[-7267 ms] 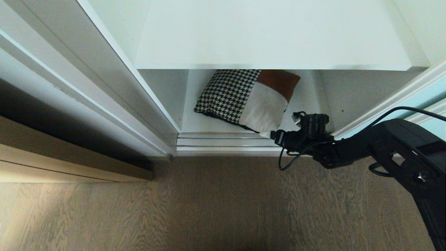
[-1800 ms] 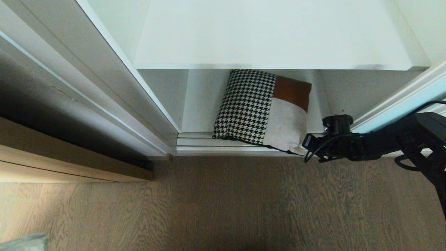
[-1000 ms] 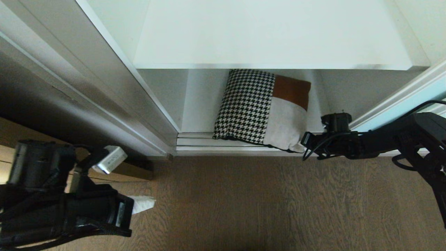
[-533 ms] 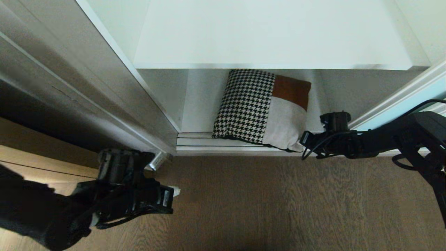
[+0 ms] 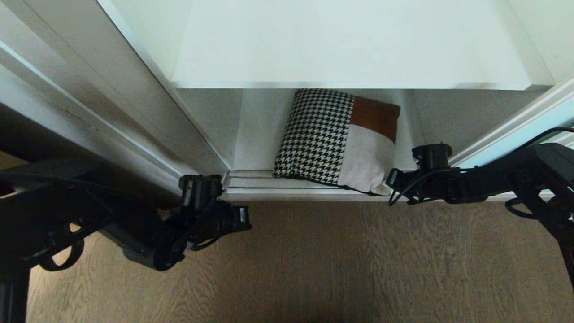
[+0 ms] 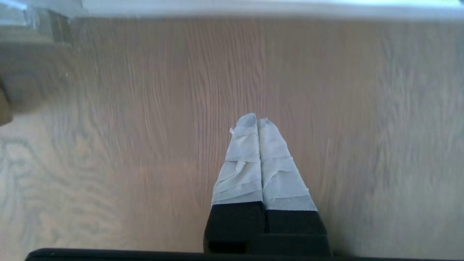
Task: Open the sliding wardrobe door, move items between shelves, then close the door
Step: Place the pillow on the higher shelf
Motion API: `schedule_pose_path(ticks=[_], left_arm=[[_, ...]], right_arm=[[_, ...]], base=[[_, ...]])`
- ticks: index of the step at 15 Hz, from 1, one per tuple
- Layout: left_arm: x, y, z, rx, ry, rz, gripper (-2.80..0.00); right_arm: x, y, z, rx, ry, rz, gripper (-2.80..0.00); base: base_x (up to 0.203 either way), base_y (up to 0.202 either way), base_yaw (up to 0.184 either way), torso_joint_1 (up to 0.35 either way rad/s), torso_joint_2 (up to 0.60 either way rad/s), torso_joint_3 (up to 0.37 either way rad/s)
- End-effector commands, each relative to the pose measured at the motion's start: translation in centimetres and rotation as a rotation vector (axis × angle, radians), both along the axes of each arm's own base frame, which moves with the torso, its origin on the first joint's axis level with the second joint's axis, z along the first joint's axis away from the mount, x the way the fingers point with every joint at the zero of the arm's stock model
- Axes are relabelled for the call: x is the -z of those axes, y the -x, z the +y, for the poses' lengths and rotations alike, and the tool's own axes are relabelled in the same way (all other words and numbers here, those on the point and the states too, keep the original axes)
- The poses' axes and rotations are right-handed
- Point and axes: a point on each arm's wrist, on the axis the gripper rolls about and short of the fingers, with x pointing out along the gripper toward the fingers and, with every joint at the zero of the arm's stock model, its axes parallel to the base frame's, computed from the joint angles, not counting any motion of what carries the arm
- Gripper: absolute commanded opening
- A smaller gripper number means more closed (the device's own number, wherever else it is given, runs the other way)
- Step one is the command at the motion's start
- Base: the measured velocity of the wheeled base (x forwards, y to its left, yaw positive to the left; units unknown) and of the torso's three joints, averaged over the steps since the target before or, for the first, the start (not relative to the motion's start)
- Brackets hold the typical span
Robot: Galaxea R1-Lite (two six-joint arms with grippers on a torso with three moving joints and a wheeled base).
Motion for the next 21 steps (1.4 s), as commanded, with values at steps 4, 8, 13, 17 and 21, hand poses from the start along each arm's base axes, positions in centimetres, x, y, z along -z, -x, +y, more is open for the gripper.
schedule_pose_path(ticks=[4, 8, 13, 17, 21], left_arm=[[-0.6, -3.1, -0.9, -0.059, 0.097, 0.028, -2.80], [-2.0, -4.7, -1.3, -0.081, 0.127, 0.045, 0.00], [-2.3, -6.5, -2.0, -0.084, 0.191, 0.022, 0.00], [-1.9, -7.0, -2.6, 0.032, 0.295, 0.085, 0.00], [-1.9, -7.8, -3.2, 0.143, 0.414, 0.144, 0.00]], right_arm=[[0.3, 0.2, 0.1, -0.012, -0.009, 0.010, -2.80], [0.0, 0.4, 0.1, -0.014, -0.009, 0.012, -2.80], [-0.3, 0.8, 0.0, -0.027, -0.016, 0.016, -2.80], [-0.2, 0.9, -0.3, -0.042, -0.029, 0.026, -2.80], [-0.5, 1.2, -1.3, -0.034, -0.036, 0.027, -2.80]], base=[[0.000, 0.000, 0.000, 0.000, 0.00, 0.000], [0.000, 0.000, 0.000, 0.000, 0.00, 0.000], [0.000, 0.000, 0.000, 0.000, 0.00, 0.000], [0.000, 0.000, 0.000, 0.000, 0.00, 0.000], [0.000, 0.000, 0.000, 0.000, 0.00, 0.000]])
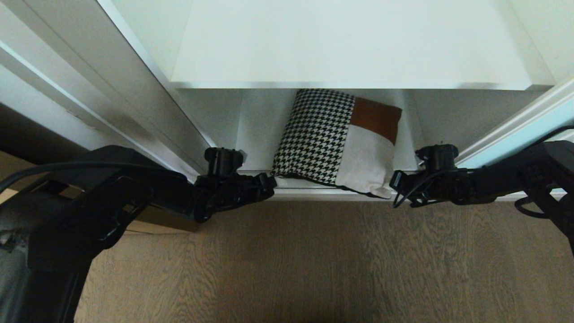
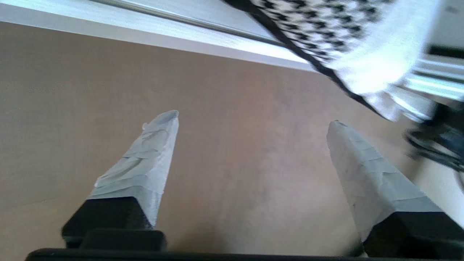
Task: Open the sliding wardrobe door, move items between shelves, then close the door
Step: Place the pillow on the higher shelf
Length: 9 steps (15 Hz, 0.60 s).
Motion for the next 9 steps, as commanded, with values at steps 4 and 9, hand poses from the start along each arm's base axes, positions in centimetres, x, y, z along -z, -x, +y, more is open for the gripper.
schedule_pose_path(ticks=[4, 9], left_arm=[[2.9, -1.2, -0.4, 0.035, -0.054, -0.019, 0.00], [3.5, -2.8, -0.7, 0.025, -0.091, -0.085, 0.00]], right_arm=[[-0.4, 0.5, -0.9, -0.012, -0.023, 0.004, -2.80], [0.0, 1.1, -2.1, -0.010, -0.036, 0.031, -2.80]], base=[[0.000, 0.000, 0.000, 0.000, 0.00, 0.000], [0.000, 0.000, 0.000, 0.000, 0.00, 0.000]])
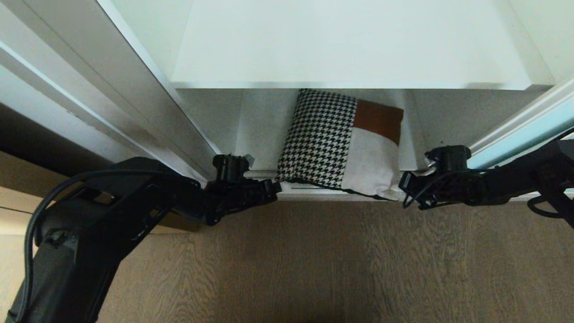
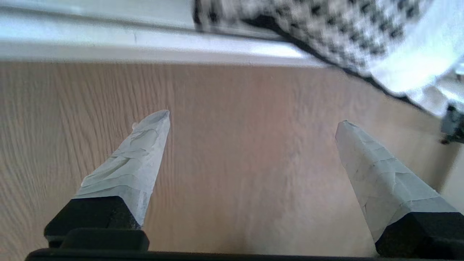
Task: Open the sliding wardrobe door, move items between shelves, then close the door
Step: Place the pillow on the higher shelf
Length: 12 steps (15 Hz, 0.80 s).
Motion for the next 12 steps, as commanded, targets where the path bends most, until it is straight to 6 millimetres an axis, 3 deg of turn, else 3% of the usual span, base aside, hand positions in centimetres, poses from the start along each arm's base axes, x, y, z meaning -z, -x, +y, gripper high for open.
schedule_pose_path(ticks=[1, 12], left_arm=[[1.0, -0.7, -0.3, -0.002, 0.001, -0.002, 0.00], [2.3, -3.1, -1.2, 0.007, 0.011, -0.054, 0.00]], right_arm=[[-0.3, 0.7, 0.0, -0.019, -0.013, 0.009, -2.80], [0.3, 3.2, 0.5, -0.098, -0.016, 0.103, -2.80]], base=[[0.000, 0.000, 0.000, 0.000, 0.00, 0.000], [0.000, 0.000, 0.000, 0.000, 0.00, 0.000]])
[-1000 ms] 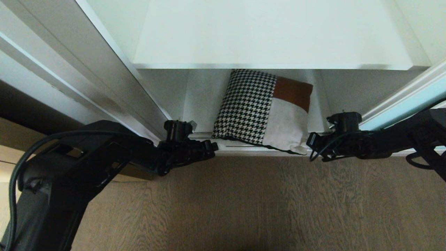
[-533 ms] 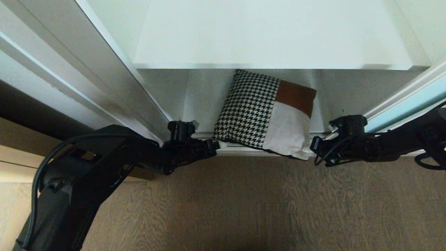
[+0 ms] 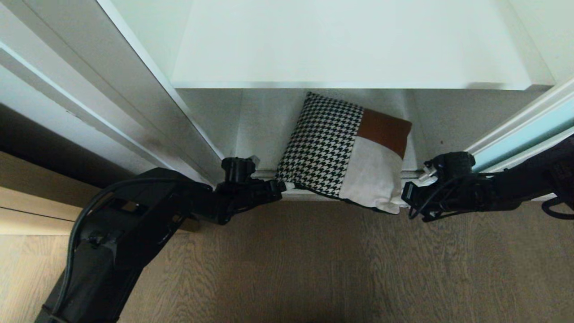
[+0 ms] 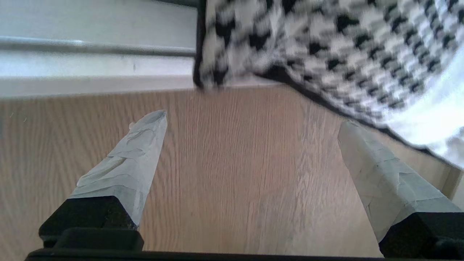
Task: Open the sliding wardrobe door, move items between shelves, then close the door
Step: Place the pillow on the higher shelf
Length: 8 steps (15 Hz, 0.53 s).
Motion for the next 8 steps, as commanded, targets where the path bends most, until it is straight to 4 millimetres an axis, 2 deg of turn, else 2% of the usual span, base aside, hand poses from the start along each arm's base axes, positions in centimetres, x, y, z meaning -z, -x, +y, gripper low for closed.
schedule_pose_path(ticks=[1, 8], left_arm=[[0.4, -0.7, -0.3, 0.000, 0.009, -0.016, 0.00], [0.7, -2.3, -1.6, -0.008, 0.026, -0.070, 0.00]], right_arm=[[-0.4, 0.6, 0.3, -0.020, -0.014, 0.003, -2.80], [-0.2, 1.2, 0.5, -0.044, -0.020, 0.013, -2.80]], base=[[0.000, 0.000, 0.000, 0.000, 0.00, 0.000], [0.000, 0.000, 0.000, 0.000, 0.00, 0.000]])
